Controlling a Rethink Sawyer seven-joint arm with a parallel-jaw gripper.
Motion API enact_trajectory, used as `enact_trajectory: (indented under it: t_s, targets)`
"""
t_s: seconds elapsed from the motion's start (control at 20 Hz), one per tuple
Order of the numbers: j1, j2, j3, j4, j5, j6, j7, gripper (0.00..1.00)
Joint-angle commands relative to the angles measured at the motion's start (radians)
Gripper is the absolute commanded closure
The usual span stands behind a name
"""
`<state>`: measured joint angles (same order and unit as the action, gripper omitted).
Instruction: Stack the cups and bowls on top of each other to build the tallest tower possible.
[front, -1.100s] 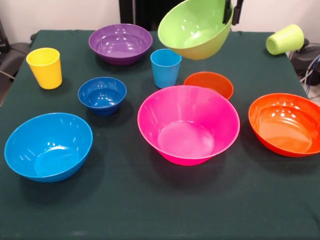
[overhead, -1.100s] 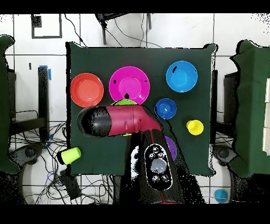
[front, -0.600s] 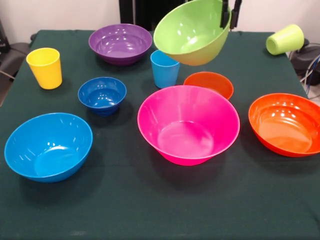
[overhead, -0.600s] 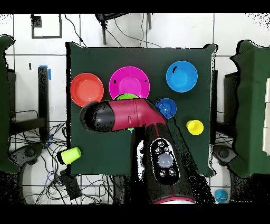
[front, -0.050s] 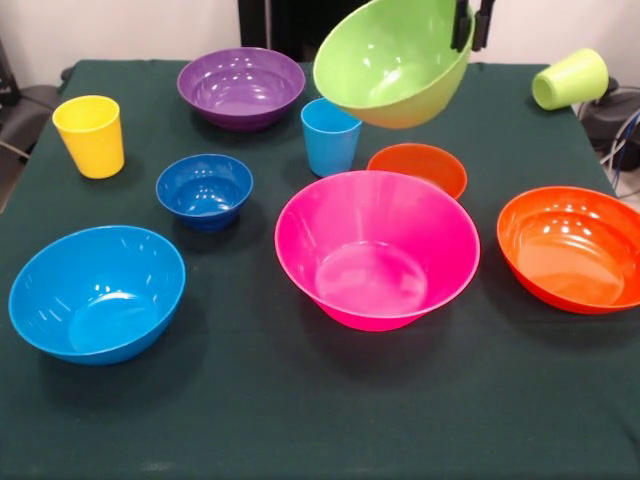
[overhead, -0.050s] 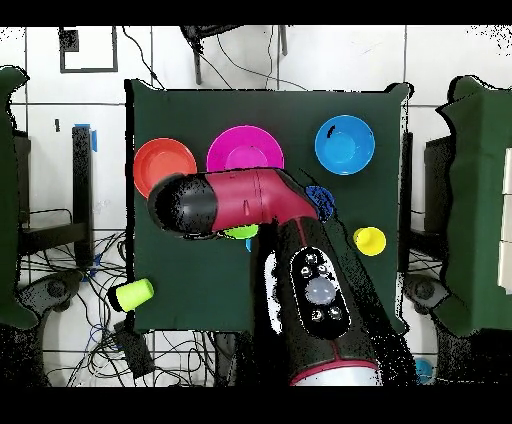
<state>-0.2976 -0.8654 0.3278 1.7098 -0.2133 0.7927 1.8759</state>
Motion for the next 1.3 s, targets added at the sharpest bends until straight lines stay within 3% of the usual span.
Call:
enact_trajectory:
  t_s: [0.05, 0.55, 1.3]
  targets:
    - [-0.057, 0.023, 0.106, -0.074, -0.122, 0.124, -0.305, 1.00]
    - [-0.125, 0.071, 0.161, -0.102, -0.210, 0.101, -0.351, 1.00]
    - [-0.235, 0.111, 0.258, -0.121, -0.290, 0.101, -0.421, 1.00]
